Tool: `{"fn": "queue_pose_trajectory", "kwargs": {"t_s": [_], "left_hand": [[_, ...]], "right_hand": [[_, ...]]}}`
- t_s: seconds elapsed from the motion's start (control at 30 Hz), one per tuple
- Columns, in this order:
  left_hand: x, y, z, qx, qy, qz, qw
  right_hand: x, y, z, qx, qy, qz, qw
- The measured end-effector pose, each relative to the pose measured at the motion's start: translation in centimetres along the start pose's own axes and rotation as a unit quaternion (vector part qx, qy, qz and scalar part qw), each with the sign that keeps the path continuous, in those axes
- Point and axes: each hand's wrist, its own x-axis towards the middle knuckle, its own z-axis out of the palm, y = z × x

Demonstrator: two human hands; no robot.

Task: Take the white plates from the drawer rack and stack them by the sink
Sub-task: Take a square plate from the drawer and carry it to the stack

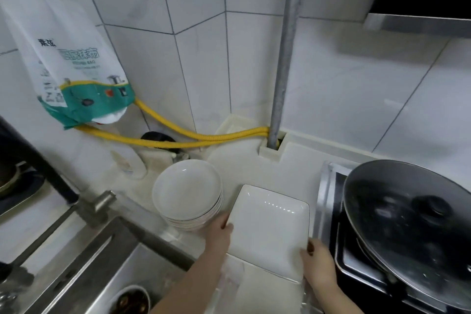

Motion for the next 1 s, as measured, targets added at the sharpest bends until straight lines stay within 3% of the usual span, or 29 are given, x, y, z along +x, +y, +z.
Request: {"fn": "queue_pose_trajectory", "kwargs": {"t_s": [0.27, 1.0], "left_hand": [[0.9, -0.5, -0.1, -0.061, -0.001, -0.007, 0.998], [-0.4, -0.4, -0.6, 0.096, 0.018, 0.045, 0.994]], "right_hand": [[0.3, -0.3, 1.0, -0.02, 0.018, 0.011, 1.0], [-1.2, -0.5, 0.9, -0.059, 0.002, -0.005, 0.998]]}}
